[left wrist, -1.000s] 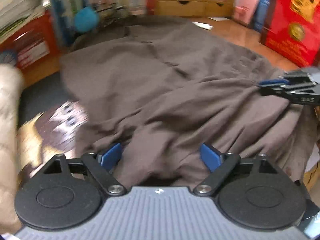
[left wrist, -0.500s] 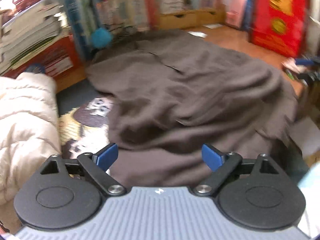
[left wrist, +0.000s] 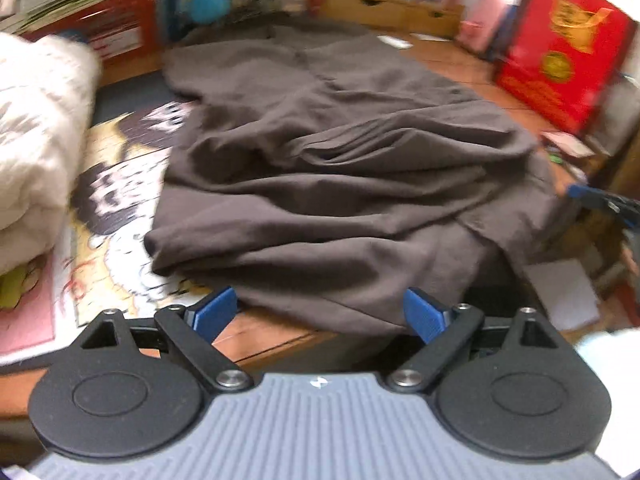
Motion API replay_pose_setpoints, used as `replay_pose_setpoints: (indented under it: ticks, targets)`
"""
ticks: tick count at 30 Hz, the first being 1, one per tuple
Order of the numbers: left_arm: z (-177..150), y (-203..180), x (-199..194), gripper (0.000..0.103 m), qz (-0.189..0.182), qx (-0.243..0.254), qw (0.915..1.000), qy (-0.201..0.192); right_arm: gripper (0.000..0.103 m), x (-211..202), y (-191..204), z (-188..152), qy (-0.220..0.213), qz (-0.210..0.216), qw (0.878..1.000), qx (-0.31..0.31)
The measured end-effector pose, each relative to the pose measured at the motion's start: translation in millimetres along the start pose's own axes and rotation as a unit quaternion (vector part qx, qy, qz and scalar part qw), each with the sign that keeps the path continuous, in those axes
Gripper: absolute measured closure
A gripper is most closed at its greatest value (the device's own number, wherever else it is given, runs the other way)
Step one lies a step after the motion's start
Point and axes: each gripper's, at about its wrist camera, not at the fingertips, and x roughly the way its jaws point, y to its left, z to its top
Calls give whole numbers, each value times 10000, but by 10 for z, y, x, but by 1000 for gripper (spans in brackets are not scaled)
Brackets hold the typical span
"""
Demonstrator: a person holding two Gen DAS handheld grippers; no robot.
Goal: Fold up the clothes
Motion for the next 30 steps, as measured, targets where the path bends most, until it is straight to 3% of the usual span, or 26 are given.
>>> replay_pose_setpoints:
  ticks: [3, 8, 17, 19, 20, 21, 23, 26, 28, 30]
  targets:
    - [76, -29, 136, 11, 496, -311, 9982, 147, 5, 11, 62, -33, -36, -360, 9993, -138]
    - [135, -89, 266, 6, 547, -609, 9964, 242, 4, 133, 164, -61, 60, -698, 9967, -417]
    - [136, -205, 294, 10, 796, -358, 9958, 274, 5, 372, 332, -57, 136, -818, 9929, -849]
    - [139, -217, 269, 22, 822, -276, 9960, 231, 17, 425, 369, -56, 151, -845, 9918, -946]
    - [142, -220, 256, 26, 830, -239, 9960, 206, 37, 441, 375, -44, 169, -891, 9914, -947]
    - [150, -210, 247, 32, 804, -235, 9963, 193, 67, 454, 379, -30, 188, -943, 9909, -939]
    - [164, -181, 226, 39, 726, -262, 9969, 164, 87, 482, 386, -1, 227, -1047, 9900, -922]
    - [184, -114, 192, 56, 552, -390, 9976, 144, 91, 482, 330, 43, 286, -981, 9929, -606]
    - [190, -65, 181, 74, 374, -489, 9980, 168, 91, 457, 302, 49, 287, -928, 9939, -520]
    - [188, -40, 179, 78, 264, -542, 9980, 179, 91, 417, 303, 44, 258, -875, 9943, -558]
